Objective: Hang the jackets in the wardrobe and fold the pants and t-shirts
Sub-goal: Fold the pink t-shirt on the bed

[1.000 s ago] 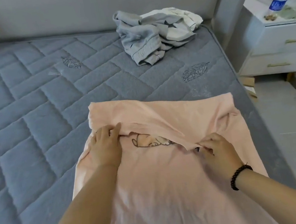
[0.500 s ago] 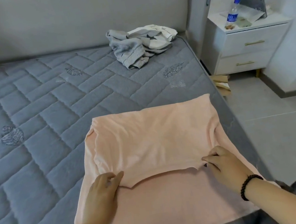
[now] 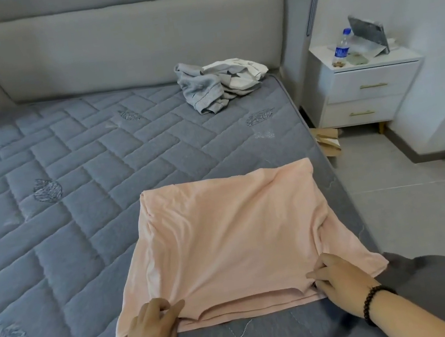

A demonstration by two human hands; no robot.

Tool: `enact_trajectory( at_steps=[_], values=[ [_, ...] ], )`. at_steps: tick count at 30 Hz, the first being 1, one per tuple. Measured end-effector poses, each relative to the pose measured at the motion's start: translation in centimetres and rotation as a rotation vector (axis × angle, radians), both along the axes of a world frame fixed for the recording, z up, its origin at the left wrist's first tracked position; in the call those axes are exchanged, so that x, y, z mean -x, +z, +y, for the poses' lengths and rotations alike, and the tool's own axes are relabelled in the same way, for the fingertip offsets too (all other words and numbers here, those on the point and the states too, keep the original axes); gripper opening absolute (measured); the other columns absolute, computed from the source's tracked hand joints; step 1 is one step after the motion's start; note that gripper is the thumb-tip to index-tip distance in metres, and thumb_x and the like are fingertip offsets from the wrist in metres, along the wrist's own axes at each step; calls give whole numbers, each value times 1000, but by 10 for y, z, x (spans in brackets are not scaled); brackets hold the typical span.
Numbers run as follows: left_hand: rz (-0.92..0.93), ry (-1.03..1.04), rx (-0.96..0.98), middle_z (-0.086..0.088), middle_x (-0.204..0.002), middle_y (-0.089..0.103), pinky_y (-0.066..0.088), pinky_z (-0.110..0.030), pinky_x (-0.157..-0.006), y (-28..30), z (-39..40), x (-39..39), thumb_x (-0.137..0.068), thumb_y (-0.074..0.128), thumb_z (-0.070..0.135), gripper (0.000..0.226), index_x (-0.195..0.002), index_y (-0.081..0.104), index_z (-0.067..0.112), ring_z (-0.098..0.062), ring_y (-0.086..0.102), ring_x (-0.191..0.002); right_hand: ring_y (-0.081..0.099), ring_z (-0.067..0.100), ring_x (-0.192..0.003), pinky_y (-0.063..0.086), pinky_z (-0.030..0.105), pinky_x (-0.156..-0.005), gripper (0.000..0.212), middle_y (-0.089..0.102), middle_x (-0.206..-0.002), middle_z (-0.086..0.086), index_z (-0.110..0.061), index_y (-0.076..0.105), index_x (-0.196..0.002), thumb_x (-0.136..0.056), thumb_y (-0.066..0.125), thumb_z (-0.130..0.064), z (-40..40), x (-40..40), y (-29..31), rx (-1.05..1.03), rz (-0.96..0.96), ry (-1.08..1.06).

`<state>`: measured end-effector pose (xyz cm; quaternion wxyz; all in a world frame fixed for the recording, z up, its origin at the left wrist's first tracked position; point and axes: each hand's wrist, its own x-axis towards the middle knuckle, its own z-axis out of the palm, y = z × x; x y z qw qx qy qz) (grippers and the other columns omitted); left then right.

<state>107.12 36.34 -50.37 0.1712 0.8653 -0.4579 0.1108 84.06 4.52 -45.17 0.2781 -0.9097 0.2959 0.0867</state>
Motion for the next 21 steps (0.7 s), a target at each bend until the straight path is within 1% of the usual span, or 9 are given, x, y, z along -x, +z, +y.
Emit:
enact_trajectory(
  at_steps=[2,5,8,10,11,13,14,18,21],
  values=[
    [29,15,6,2,-91,49,50,-33,-51,1,3,5,-77,45,30,36,-100,72,28,-24,58,-65,54,5,-97,44,16,-88,18,53,-107,-11,-27,62,-109,-95,51,-26,2,3,0,28,46,59],
    [67,17,-32,1,-95,51,50,-34,-53,1,7,8,-77,45,31,36,-108,65,33,-26,61,-67,49,4,-109,39,17,-98,32,48,-120,-14,-29,57,-127,-97,46,-25,4,3,4,9,63,94],
    [151,85,-85,-1,-106,57,51,-39,-64,8,-2,15,-72,44,34,39,-102,69,36,-28,64,-81,41,8,-125,30,19,-108,42,36,-135,-11,-23,45,-139,-98,43,-14,0,1,12,-62,-141,-83],
    [215,84,-65,-2,-113,58,48,-44,-74,17,-18,30,-62,44,32,46,-102,64,38,-27,59,-93,44,18,-125,32,21,-103,39,38,-132,-2,-15,46,-135,-97,41,-8,-10,1,15,-72,-257,-332],
    [263,55,-33,-2,-116,57,44,-43,-79,21,-27,38,-59,45,32,50,-105,61,38,-24,55,-99,45,22,-123,34,25,-102,37,40,-133,1,-13,47,-133,-96,43,-8,-17,2,14,-101,-262,-460],
    [368,-56,21,1,-120,55,38,-34,-85,28,-52,56,-58,50,31,56,-112,60,37,-16,50,-107,48,26,-120,39,34,-101,37,44,-137,7,-14,49,-130,-94,47,-10,-31,4,10,-168,-193,-644],
    [412,-128,30,4,-122,53,39,-31,-85,29,-66,66,-59,53,32,58,-116,59,37,-11,50,-108,49,26,-120,40,35,-100,39,47,-137,8,-14,48,-132,-93,49,-11,-36,5,7,-204,-168,-705],
    [550,-339,-10,17,-126,45,47,-14,-78,24,-131,101,-66,70,43,63,-126,52,42,4,53,-99,52,26,-119,41,34,-99,37,55,-131,7,-14,51,-130,-93,52,-13,-46,1,4,-253,-209,-802],
    [541,-410,-83,13,-118,54,49,-22,-84,18,-178,115,-74,61,43,51,-125,53,37,-9,58,-102,56,23,-111,43,27,-91,26,62,-120,5,-14,64,-113,-95,46,-7,-48,-5,4,-188,-156,-763]
  ],
)
